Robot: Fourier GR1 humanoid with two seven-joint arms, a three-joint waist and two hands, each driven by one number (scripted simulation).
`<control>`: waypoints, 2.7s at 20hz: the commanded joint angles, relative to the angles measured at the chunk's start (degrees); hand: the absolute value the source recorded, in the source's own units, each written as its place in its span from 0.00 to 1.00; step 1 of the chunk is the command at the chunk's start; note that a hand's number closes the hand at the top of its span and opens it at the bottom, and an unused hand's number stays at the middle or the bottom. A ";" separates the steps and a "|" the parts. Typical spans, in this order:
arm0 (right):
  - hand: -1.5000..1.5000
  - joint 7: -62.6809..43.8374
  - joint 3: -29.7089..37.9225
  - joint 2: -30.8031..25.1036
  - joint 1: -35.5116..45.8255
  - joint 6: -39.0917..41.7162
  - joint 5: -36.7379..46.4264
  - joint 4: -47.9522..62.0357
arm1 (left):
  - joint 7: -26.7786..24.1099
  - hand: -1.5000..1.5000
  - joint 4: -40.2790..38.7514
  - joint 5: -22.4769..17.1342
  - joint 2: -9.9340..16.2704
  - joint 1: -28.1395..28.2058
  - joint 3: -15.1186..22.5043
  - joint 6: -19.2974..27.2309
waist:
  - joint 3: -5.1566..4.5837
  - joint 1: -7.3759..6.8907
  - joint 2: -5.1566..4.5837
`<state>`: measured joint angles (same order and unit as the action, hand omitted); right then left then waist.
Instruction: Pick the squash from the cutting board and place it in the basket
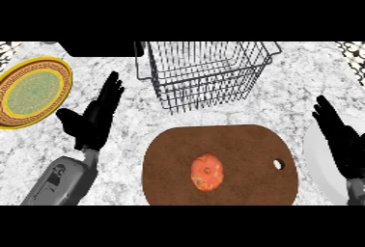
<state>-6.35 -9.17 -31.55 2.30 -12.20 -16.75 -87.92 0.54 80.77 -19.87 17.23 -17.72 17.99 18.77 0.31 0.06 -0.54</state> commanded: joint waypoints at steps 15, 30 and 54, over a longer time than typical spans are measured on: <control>0.00 -5.57 -28.16 27.77 23.50 -22.59 29.70 -0.19 | 9.41 0.50 -7.57 -0.99 6.33 16.20 2.84 -4.73 | -0.77 -4.02 1.00; 0.00 -50.86 -27.53 6.06 43.52 10.33 43.48 -9.06 | 9.66 0.50 -6.19 -2.33 8.34 21.68 -0.18 -3.25 | -0.93 2.59 3.21; 0.00 -78.81 -27.51 -1.15 52.99 25.69 10.69 -25.40 | 9.30 0.50 -4.27 -3.30 8.71 22.07 -1.59 -4.90 | -0.58 2.17 1.27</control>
<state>-70.48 -34.92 -34.02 53.37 12.54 -4.88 -111.24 6.89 82.19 -23.82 25.39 2.56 15.10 14.55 0.23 2.53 1.67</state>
